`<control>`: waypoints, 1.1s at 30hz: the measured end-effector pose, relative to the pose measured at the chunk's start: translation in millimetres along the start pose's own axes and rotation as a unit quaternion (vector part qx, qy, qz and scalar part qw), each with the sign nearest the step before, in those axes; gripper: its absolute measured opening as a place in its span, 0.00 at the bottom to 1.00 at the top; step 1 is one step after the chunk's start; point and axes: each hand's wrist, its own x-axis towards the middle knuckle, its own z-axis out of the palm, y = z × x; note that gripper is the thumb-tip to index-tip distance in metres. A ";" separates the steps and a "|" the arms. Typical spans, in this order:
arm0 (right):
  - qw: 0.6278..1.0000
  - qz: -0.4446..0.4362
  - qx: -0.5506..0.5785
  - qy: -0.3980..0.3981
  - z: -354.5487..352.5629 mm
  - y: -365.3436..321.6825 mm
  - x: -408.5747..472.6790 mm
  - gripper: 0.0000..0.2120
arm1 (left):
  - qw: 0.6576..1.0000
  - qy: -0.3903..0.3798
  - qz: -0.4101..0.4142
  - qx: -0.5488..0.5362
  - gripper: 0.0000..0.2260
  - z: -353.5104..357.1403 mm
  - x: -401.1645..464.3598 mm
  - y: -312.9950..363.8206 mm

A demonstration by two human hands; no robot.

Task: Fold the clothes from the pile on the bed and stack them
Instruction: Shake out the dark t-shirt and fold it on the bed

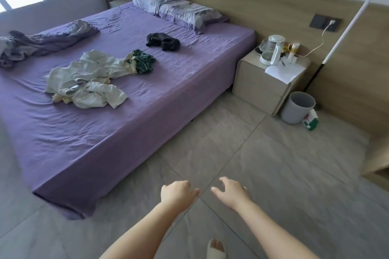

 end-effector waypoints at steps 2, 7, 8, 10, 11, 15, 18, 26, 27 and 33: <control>1.000 -0.009 -0.006 -0.003 -10.2 1.1 14.6 0.27 | 1.000 -0.003 -0.008 -0.001 0.23 -2.5 9.0 8.8; 0.999 -0.034 -0.038 -0.013 -24.2 0.8 38.9 0.26 | 1.000 -0.015 -0.024 -0.008 0.22 -15.5 29.8 23.7; 0.998 -0.036 -0.043 -0.018 -25.6 0.9 43.7 0.26 | 0.999 -0.017 -0.027 -0.011 0.22 -18.7 34.9 25.8; 0.997 -0.039 -0.053 -0.029 -27.7 1.2 55.1 0.26 | 0.999 -0.024 -0.033 -0.012 0.21 -25.1 46.3 28.7; 0.997 -0.039 -0.057 -0.034 -28.8 1.0 61.6 0.26 | 0.999 -0.030 -0.034 -0.011 0.21 -28.2 52.7 29.6; 0.996 -0.033 -0.070 -0.040 -38.3 -2.9 90.9 0.23 | 0.998 -0.051 -0.024 0.010 0.20 -38.5 84.4 29.5; 0.996 -0.023 -0.072 -0.036 -50.4 -9.7 115.8 0.22 | 0.997 -0.063 -0.019 0.028 0.20 -53.8 117.9 28.4; 0.998 -0.001 -0.059 0.002 -111.4 -49.2 200.1 0.20 | 0.998 -0.042 0.019 0.044 0.17 -125.8 214.3 26.3; 0.998 0.000 -0.058 0.007 -116.9 -54.0 209.6 0.19 | 0.998 -0.042 0.023 0.048 0.17 -133.5 223.9 25.7; 0.998 -0.004 -0.061 0.015 -149.2 -69.4 259.2 0.19 | 0.998 -0.023 0.028 0.052 0.20 -168.9 274.7 25.3</control>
